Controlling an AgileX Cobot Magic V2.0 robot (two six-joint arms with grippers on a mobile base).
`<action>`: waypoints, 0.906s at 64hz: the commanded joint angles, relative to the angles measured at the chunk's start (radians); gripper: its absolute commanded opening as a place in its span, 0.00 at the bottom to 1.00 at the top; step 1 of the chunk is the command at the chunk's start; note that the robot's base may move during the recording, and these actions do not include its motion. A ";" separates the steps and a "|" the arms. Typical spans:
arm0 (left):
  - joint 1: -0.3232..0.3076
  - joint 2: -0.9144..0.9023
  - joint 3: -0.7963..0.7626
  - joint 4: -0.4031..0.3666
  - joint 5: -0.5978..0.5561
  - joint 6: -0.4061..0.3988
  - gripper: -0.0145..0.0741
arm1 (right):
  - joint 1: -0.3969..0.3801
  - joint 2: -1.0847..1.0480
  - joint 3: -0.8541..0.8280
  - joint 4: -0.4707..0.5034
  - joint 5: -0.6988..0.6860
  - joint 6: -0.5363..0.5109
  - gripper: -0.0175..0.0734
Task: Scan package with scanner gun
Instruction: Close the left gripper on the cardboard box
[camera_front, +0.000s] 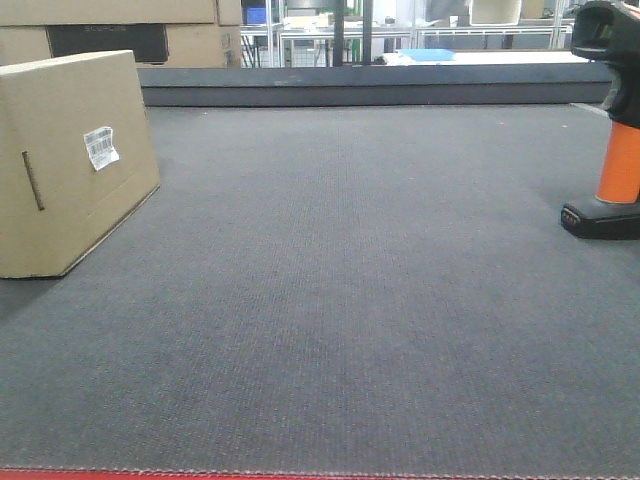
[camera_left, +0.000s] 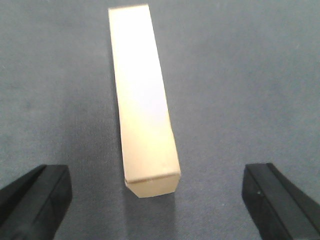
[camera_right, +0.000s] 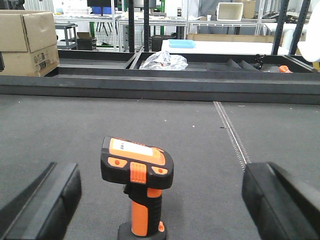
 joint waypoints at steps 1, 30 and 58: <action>-0.008 0.098 -0.123 0.010 0.092 0.002 0.84 | 0.000 0.004 -0.008 -0.006 -0.012 0.001 0.81; -0.006 0.470 -0.294 0.008 0.135 0.002 0.84 | 0.000 0.004 -0.008 -0.006 -0.012 0.001 0.81; -0.002 0.598 -0.294 0.014 0.135 0.002 0.84 | 0.000 0.004 -0.008 -0.006 -0.012 0.001 0.81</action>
